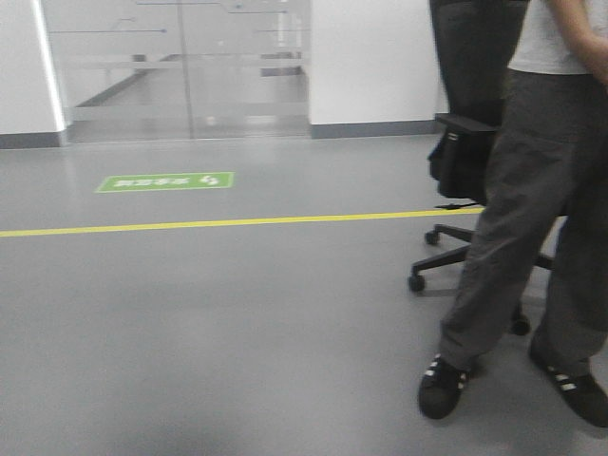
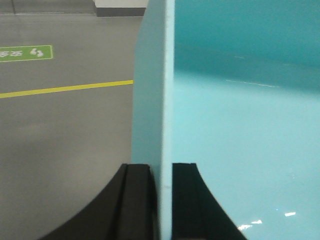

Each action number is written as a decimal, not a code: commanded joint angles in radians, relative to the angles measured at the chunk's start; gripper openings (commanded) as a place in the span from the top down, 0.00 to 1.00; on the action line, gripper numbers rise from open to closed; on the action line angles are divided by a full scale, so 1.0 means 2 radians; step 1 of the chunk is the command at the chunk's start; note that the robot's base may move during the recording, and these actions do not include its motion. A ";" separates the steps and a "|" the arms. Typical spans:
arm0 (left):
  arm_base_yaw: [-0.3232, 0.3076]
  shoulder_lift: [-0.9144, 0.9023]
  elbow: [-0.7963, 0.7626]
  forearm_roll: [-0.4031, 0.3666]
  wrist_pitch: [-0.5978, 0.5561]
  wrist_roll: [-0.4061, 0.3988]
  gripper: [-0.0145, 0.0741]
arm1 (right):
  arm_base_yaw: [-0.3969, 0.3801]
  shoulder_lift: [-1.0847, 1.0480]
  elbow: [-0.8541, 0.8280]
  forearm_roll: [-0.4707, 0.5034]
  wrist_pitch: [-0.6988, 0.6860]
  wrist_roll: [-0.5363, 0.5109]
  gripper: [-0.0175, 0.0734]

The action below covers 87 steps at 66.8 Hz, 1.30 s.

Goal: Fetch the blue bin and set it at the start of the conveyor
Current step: 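Carry the teal bin in both grippers to the red-framed conveyor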

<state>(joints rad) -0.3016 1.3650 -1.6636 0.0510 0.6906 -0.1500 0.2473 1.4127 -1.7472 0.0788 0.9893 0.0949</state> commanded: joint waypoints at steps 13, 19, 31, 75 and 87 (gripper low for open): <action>0.000 -0.008 -0.006 -0.019 -0.037 -0.009 0.96 | -0.002 -0.005 -0.004 -0.009 -0.054 -0.015 0.97; 0.000 -0.008 -0.006 -0.019 -0.037 -0.009 0.96 | -0.002 -0.005 -0.004 -0.009 -0.068 -0.015 0.97; 0.000 -0.008 -0.006 -0.019 -0.037 -0.009 0.96 | -0.002 -0.005 -0.004 -0.009 -0.077 -0.015 0.97; 0.000 -0.008 -0.006 -0.018 -0.038 -0.009 0.96 | -0.002 -0.005 -0.004 -0.009 -0.077 -0.015 0.97; 0.000 -0.008 -0.006 -0.018 -0.040 -0.009 0.96 | -0.002 -0.005 -0.004 -0.009 -0.077 -0.015 0.97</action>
<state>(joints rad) -0.2997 1.3650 -1.6636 0.0529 0.6691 -0.1537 0.2455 1.4127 -1.7472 0.0749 0.8889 0.0949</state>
